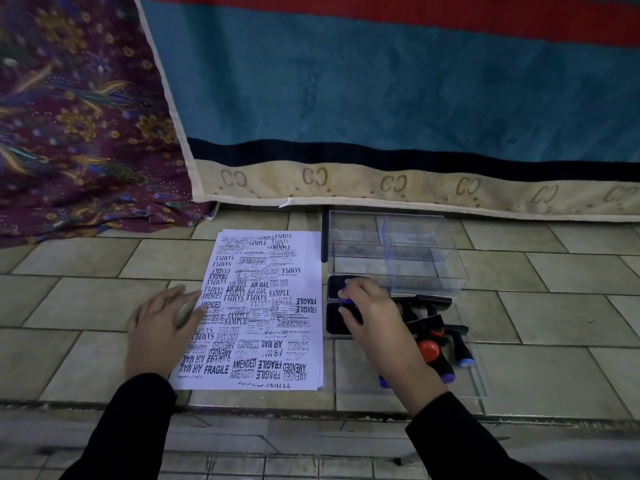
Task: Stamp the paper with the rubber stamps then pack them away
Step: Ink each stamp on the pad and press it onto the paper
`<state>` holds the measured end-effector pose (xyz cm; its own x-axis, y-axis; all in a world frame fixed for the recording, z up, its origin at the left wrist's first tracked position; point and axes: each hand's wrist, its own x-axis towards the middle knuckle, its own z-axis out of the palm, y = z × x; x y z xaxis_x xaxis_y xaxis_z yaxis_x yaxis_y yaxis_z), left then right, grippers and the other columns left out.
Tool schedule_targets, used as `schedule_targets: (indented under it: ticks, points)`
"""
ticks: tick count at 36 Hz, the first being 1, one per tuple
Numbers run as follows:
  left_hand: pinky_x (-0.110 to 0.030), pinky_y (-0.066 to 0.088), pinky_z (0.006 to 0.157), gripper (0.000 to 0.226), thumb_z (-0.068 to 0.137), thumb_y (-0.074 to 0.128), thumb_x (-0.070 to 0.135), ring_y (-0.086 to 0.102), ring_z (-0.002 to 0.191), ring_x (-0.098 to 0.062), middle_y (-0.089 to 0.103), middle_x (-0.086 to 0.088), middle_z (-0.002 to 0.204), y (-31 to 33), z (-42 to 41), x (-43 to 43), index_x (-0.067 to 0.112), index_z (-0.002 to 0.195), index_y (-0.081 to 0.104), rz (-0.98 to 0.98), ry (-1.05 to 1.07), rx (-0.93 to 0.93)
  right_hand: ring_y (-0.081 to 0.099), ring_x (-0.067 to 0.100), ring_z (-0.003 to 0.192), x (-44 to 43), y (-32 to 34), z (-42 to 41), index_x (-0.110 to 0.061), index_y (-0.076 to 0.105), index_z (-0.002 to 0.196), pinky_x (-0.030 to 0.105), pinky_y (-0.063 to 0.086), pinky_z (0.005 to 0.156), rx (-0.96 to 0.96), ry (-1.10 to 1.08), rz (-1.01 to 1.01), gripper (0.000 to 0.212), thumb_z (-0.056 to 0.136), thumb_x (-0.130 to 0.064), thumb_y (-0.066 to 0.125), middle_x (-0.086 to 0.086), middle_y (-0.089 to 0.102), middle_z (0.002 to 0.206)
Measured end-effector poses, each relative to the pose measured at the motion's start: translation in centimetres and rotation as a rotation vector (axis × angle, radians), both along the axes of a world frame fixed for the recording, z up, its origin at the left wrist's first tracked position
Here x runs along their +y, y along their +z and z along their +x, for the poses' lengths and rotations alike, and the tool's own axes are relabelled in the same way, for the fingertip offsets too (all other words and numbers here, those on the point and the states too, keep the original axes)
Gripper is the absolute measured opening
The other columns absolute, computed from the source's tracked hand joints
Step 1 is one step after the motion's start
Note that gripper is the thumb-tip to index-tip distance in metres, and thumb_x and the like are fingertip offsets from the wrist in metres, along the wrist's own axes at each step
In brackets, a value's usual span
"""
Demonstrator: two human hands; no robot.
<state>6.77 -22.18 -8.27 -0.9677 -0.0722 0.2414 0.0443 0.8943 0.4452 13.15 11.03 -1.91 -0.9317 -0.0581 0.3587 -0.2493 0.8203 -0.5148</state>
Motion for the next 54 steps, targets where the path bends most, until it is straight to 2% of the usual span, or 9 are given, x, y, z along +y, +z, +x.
schedule_targets:
  ticks: [4,10,12,16,22,25,30,35,54]
  points:
    - [-0.045,0.023,0.111,0.054,0.079,0.04,0.064,0.046,0.128,-0.021,0.057,0.005,0.135,-0.1,0.0,-0.1,0.035,0.115,0.068,0.0,-0.001,-0.005,0.059,0.019,0.088,-0.5,0.1,0.0,-0.008,0.06,0.091,0.033,0.055,0.073,0.028,-0.033,0.019,0.008,0.084,-0.006,0.064,0.005,0.057,0.103]
    - [-0.044,0.023,0.111,0.049,0.08,0.045,0.06,0.046,0.128,-0.02,0.056,0.006,0.135,-0.2,-0.1,-0.1,0.036,0.115,0.068,0.006,0.002,-0.005,0.058,0.015,0.085,-0.6,-0.4,0.8,-0.012,0.057,0.095,0.02,0.045,0.07,0.03,-0.042,0.024,0.014,0.085,-0.005,0.062,0.001,0.054,0.105]
    - [-0.044,0.023,0.111,0.046,0.081,0.047,0.058,0.047,0.128,-0.02,0.057,0.006,0.134,-0.2,0.0,-0.1,0.036,0.115,0.068,0.008,0.002,-0.005,0.059,0.014,0.085,-0.6,-0.3,0.7,-0.014,0.056,0.098,0.02,0.045,0.07,0.013,-0.051,0.005,0.016,0.086,-0.006,0.062,-0.001,0.054,0.107]
    - [-0.044,0.023,0.111,0.043,0.081,0.05,0.056,0.046,0.128,-0.02,0.057,0.006,0.134,-0.1,-0.1,0.0,0.036,0.114,0.068,0.007,0.004,-0.004,0.06,0.013,0.084,-0.8,0.9,-0.3,-0.012,0.06,0.101,0.029,0.054,0.075,0.043,-0.023,-0.079,0.015,0.086,-0.009,0.064,-0.001,0.058,0.104]
    - [-0.043,0.023,0.11,0.047,0.08,0.046,0.059,0.046,0.127,-0.02,0.057,0.006,0.133,-0.3,-0.2,-0.1,0.036,0.114,0.069,-0.001,0.002,0.007,0.059,0.011,0.079,-2.8,2.7,-3.3,-0.01,0.062,0.093,0.031,0.055,0.073,0.1,0.077,-0.233,0.012,0.083,-0.009,0.069,0.001,0.059,0.094]
    - [-0.042,0.023,0.11,0.048,0.08,0.046,0.06,0.046,0.127,-0.019,0.057,0.007,0.134,-0.4,-0.2,-0.2,0.036,0.114,0.069,-0.005,0.007,0.009,0.057,0.009,0.078,-3.6,2.4,-4.7,-0.009,0.062,0.093,0.03,0.053,0.074,0.082,0.123,-0.209,0.01,0.085,-0.01,0.067,0.002,0.059,0.095]
    - [-0.041,0.022,0.11,0.049,0.079,0.044,0.062,0.046,0.127,-0.018,0.057,0.007,0.133,-0.4,-0.1,-0.2,0.037,0.114,0.068,-0.001,0.014,0.0,0.06,0.015,0.08,-4.2,1.4,-6.2,-0.007,0.061,0.092,0.033,0.054,0.076,0.036,0.165,-0.166,0.008,0.086,-0.008,0.066,0.006,0.058,0.096]
    - [-0.041,0.022,0.111,0.044,0.08,0.05,0.056,0.047,0.127,-0.018,0.057,0.007,0.134,-0.1,-0.1,0.0,0.036,0.114,0.069,0.002,0.02,-0.003,0.059,0.015,0.079,-4.2,0.3,-6.6,-0.007,0.061,0.093,0.033,0.054,0.075,0.011,0.17,-0.142,0.01,0.085,-0.009,0.067,0.005,0.059,0.096]
    - [-0.04,0.022,0.11,0.047,0.081,0.05,0.054,0.047,0.129,-0.02,0.057,0.002,0.135,0.6,0.2,0.3,0.03,0.117,0.07,-0.003,0.001,-0.027,0.057,0.015,0.079,-4.0,-1.4,-7.2,-0.01,0.061,0.092,0.029,0.052,0.073,0.007,0.174,-0.103,0.009,0.086,-0.012,0.067,0.004,0.058,0.096]
